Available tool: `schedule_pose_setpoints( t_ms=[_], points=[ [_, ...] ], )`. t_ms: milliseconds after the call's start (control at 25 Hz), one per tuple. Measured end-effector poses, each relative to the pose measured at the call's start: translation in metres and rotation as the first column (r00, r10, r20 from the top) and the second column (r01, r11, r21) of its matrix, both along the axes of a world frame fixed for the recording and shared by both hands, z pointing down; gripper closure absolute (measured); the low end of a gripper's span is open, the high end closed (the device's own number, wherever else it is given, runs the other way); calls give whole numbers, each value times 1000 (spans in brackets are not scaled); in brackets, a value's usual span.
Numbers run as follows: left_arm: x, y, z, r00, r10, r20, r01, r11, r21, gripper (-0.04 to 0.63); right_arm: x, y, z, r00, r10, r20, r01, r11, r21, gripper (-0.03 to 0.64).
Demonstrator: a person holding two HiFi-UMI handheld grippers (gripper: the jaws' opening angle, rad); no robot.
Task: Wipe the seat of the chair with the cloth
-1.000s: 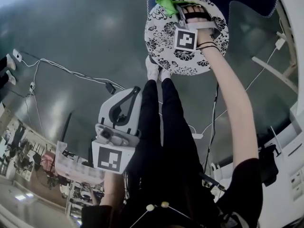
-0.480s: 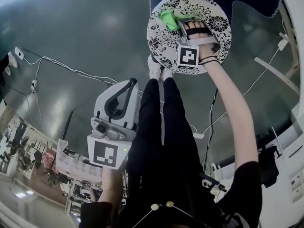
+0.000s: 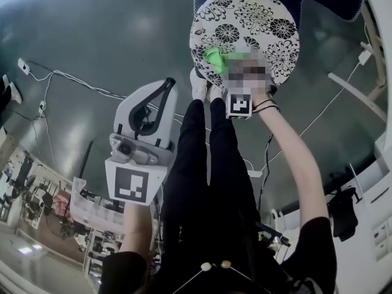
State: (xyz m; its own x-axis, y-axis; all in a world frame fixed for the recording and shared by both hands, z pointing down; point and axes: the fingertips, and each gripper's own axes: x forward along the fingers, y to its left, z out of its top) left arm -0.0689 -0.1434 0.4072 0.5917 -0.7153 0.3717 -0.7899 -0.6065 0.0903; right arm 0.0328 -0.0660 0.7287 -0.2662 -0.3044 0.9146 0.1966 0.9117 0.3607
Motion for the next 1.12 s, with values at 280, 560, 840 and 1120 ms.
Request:
schedule_pose_setpoints(
  t_ms=[280, 560, 840, 1120],
  points=[
    [2, -19, 14, 998, -40, -40, 41, 999, 34, 591, 5, 94, 9, 1000, -19, -23, 13, 966, -259, 565],
    [9, -28, 15, 994, -54, -95, 59, 997, 53, 591, 12, 125, 6, 999, -7, -41, -5, 956, -294, 565],
    [14, -30, 16, 992, -66, -107, 72, 996, 52, 591, 24, 45, -26, 983, 171, 63, -160, 975, -151, 565],
    [18, -28, 19, 992, -57, -109, 60, 998, 31, 591, 105, -137, -41, 921, 388, 45, -387, 893, 230, 565]
  ],
)
